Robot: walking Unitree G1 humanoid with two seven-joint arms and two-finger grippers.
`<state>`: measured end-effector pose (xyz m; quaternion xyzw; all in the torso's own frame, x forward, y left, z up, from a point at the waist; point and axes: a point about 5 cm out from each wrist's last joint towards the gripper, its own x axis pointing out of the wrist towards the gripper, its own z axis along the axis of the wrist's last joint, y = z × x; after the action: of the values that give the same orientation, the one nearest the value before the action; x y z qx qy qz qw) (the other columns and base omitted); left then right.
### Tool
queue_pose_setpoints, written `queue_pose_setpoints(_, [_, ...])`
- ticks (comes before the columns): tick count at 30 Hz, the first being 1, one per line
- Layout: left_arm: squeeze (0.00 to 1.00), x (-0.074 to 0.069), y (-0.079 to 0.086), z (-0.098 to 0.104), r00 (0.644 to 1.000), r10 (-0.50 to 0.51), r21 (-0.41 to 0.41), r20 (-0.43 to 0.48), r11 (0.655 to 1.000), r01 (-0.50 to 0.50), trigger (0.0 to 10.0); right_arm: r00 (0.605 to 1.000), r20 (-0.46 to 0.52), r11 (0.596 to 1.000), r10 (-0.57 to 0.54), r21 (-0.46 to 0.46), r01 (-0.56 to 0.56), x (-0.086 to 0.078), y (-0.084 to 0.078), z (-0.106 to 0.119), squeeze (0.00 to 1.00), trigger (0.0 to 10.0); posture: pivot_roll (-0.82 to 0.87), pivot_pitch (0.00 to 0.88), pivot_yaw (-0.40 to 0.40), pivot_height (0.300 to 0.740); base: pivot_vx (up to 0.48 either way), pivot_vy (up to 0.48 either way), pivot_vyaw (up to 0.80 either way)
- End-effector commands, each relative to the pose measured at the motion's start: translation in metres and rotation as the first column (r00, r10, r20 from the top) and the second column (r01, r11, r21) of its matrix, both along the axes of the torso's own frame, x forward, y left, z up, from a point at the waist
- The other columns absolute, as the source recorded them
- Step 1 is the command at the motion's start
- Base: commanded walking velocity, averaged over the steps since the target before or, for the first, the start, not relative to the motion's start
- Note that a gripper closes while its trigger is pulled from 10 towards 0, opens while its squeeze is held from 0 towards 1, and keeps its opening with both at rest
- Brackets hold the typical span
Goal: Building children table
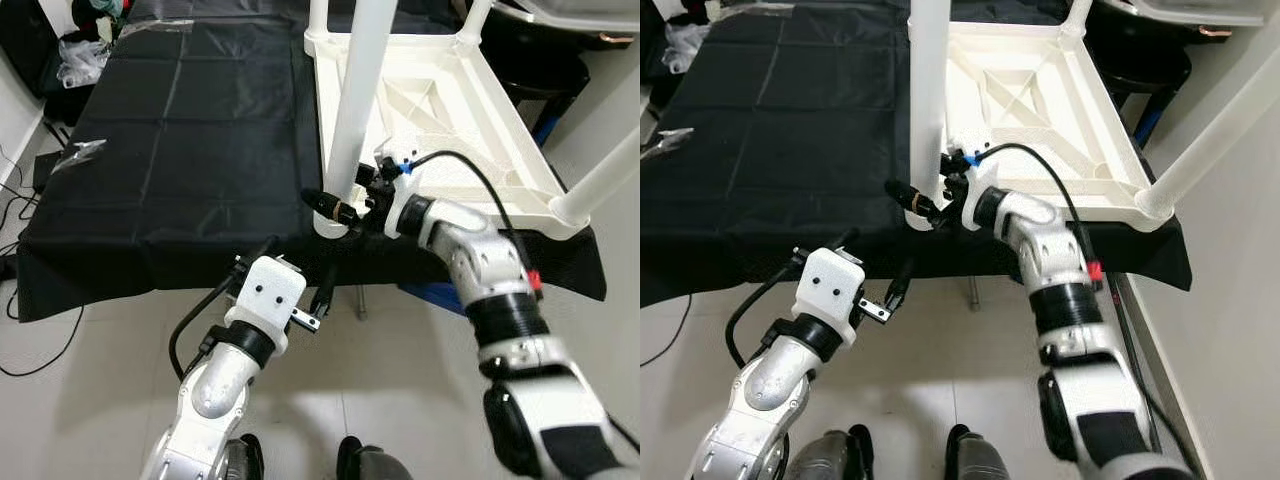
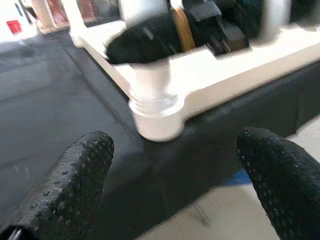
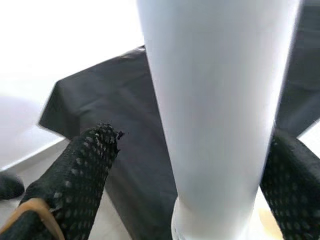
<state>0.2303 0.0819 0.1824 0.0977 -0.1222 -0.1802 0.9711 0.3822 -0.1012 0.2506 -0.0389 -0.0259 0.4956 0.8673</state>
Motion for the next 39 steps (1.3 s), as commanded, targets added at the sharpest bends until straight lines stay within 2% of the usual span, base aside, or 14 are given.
queue_pose_setpoints(1, [0.00, -0.003, 0.001, -0.002, 1.000, -0.011, 0.008, -0.005, 1.000, 0.011, 10.0, 0.998, 0.000, 0.998, 0.063, -0.007, -0.063, 0.000, 0.012, -0.001, 0.00, 10.0, 0.20, 0.203, -0.074, 0.740, 0.000, 0.000, 0.00])
queue_pose_setpoints(9, [0.00, -0.002, 0.000, 0.005, 1.000, -0.001, 0.000, 0.021, 1.000, 0.001, 10.0, 0.994, 0.006, 0.993, 0.110, 0.031, -0.110, 0.003, 0.024, 0.008, 0.00, 10.0, 0.21, 0.205, -0.079, 0.740, 0.000, 0.000, 0.00])
queue_pose_setpoints(15, [0.00, -0.003, -0.001, 0.007, 1.000, 0.003, -0.007, 0.031, 1.000, -0.003, 10.0, 0.981, -0.036, 0.981, 0.191, 0.035, -0.190, 0.000, 0.033, -0.004, 0.00, 10.0, 0.20, 0.203, -0.084, 0.740, 0.000, 0.000, 0.00])
queue_pose_setpoints(18, [0.00, -0.003, -0.001, 0.007, 0.999, 0.003, -0.007, 0.033, 1.000, -0.003, 10.0, 0.987, -0.030, 0.987, 0.161, 0.019, -0.160, 0.003, 0.037, -0.011, 0.00, 10.0, 0.20, 0.196, -0.081, 0.740, 0.000, 0.000, 0.00])
queue_pose_setpoints(20, [0.00, -0.002, -0.002, 0.008, 0.999, 0.001, -0.006, 0.037, 1.000, -0.001, 10.0, 0.999, 0.006, 0.999, 0.037, 0.010, -0.037, 0.010, 0.042, -0.010, 0.00, 10.0, 0.20, 0.192, -0.084, 0.740, 0.000, 0.000, 0.00])
queue_pose_setpoints(24, [0.00, -0.002, -0.002, 0.009, 0.999, 0.002, -0.003, 0.041, 1.000, -0.002, 10.0, 1.000, 0.022, 1.000, -0.007, -0.003, 0.007, 0.012, 0.043, -0.009, 0.00, 10.0, 0.21, 0.191, -0.086, 0.740, 0.000, 0.000, 0.00])
queue_pose_setpoints(32, [0.00, -0.002, -0.001, 0.009, 0.999, 0.008, 0.000, 0.043, 1.000, -0.008, 10.0, 0.999, 0.048, 0.999, 0.013, 0.029, -0.015, 0.012, 0.050, -0.001, 0.00, 10.0, 0.21, 0.187, -0.090, 0.740, 0.000, 0.000, 0.00])
queue_pose_setpoints(33, [0.00, -0.002, -0.001, 0.009, 0.999, 0.008, 0.003, 0.045, 1.000, -0.008, 10.0, 0.998, 0.064, 1.000, -0.008, 0.025, 0.006, 0.013, 0.051, 0.001, 0.00, 0.0, 0.21, 0.188, -0.092, 0.740, 0.000, 0.000, 0.00])
queue_pose_setpoints(39, [0.00, -0.002, -0.001, 0.009, 0.999, 0.010, 0.007, 0.049, 1.000, -0.011, 10.0, 0.993, 0.099, 0.995, -0.071, 0.080, 0.063, 0.016, 0.047, 0.006, 0.00, 0.0, 0.21, 0.188, -0.094, 0.740, 0.000, 0.000, 0.00])
